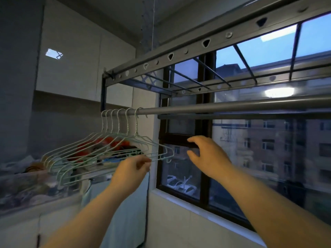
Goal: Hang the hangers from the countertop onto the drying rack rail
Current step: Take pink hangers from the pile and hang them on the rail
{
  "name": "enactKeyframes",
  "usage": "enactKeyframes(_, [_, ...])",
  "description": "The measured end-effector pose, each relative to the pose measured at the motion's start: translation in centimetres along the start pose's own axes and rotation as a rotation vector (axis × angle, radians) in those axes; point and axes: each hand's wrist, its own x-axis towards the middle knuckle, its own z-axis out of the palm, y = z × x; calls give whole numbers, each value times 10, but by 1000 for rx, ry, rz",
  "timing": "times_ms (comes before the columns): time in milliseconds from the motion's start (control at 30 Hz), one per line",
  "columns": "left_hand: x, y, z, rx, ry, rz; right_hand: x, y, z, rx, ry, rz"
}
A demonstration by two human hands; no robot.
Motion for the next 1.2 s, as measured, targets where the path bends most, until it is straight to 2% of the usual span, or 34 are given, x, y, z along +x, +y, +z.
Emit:
enactKeyframes(133, [-29,7,42,-109,-146,-16,-41,44,-5,171,-111,282])
enactKeyframes(367, [-86,57,101,-192,-336,40,-142,107,-48,194,-104,510])
enactKeyframes(667, [-257,228,215,-476,-737,101,-394,183,-180,130,-4,940])
enactKeyframes(800, [-362,336,268,-552,-955,147,-536,197,-261,137,117,1126])
enactKeyframes(967, [-485,467,303,-663,-1176,294,-700,188,-361,68,336,1378])
enactKeyframes(1200, [-618,578,340,-699,-1457,454,-850,174,-448,-92,634,1631])
